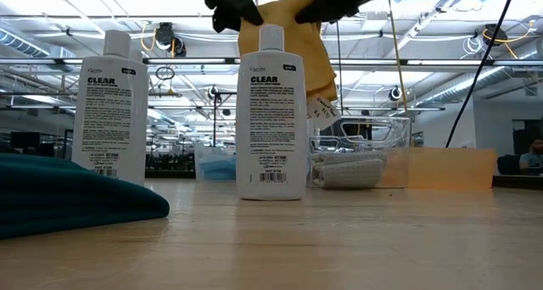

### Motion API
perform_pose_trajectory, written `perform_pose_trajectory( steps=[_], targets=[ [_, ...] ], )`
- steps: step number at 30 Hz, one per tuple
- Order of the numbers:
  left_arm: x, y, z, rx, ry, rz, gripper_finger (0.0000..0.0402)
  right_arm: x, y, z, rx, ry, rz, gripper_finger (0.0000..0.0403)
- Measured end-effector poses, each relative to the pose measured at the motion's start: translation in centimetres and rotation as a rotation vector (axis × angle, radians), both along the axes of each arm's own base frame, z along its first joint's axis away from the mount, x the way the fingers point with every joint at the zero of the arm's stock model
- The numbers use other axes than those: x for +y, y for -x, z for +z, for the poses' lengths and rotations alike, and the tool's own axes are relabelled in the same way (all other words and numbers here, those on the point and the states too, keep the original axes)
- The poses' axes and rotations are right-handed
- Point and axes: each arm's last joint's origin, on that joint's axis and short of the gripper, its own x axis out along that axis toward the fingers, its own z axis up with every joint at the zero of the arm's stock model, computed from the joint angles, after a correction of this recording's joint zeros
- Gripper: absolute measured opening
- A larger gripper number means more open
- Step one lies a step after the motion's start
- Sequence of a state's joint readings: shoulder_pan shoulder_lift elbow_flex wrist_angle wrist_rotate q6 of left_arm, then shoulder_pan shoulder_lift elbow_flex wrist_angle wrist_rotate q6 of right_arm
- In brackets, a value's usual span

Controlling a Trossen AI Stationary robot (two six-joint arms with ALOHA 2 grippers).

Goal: Pick & Place Kitchen Items
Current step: Put the yellow towel into the transparent bin

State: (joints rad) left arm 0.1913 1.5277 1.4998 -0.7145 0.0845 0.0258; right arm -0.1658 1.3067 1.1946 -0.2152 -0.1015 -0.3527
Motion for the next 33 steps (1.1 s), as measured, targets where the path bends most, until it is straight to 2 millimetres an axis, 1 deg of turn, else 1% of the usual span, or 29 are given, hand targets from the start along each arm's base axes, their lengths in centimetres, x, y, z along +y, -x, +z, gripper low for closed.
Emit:
perform_pose_trajectory(
  steps=[2,5,6,7,10,15,18,21,24,27,30,33],
  targets=[
    [0.0,0.0,0.0,0.000,-0.012,-0.010,0.0138,0.0,0.0,0.0,0.000,0.000,-0.001,0.0002],
    [0.0,0.1,0.1,-0.002,-0.029,-0.029,0.0045,0.0,0.0,0.0,0.002,0.000,-0.001,0.0002],
    [0.0,0.2,0.3,-0.007,-0.032,-0.031,0.0026,0.0,0.0,0.0,0.005,-0.001,-0.001,0.0003],
    [-0.1,0.4,0.5,-0.019,-0.034,-0.029,0.0020,0.0,0.0,-0.1,0.009,-0.002,-0.001,0.0005],
    [-0.2,0.9,1.3,-0.052,-0.052,-0.005,0.0025,0.0,0.1,-0.1,0.017,-0.022,-0.021,0.0016],
    [-0.4,1.5,1.9,-0.066,-0.059,0.005,0.0016,-0.3,0.9,0.1,0.045,-0.038,-0.174,0.0047],
    [-0.4,1.7,2.0,-0.060,-0.066,0.017,0.0016,-0.2,2.2,0.5,0.074,-0.033,-0.209,0.0084],
    [-0.3,1.7,1.9,-0.055,-0.067,0.020,0.0016,0.1,3.4,1.4,0.051,-0.053,-0.221,0.0135],
    [-0.3,1.6,2.0,-0.063,-0.068,0.020,0.0016,0.4,4.5,3.1,0.004,-0.058,-0.218,0.0189],
    [-0.3,1.6,2.0,-0.065,-0.069,0.020,0.0016,0.4,4.9,5.4,-0.001,-0.084,-0.233,0.0232],
    [-0.2,1.6,2.0,-0.065,-0.069,0.023,0.0016,0.3,4.6,8.1,0.023,-0.090,-0.238,0.0258],
    [-0.2,1.6,2.0,-0.065,-0.066,0.022,0.0016,0.2,3.6,10.1,0.079,-0.082,-0.233,0.0268]
  ],
)
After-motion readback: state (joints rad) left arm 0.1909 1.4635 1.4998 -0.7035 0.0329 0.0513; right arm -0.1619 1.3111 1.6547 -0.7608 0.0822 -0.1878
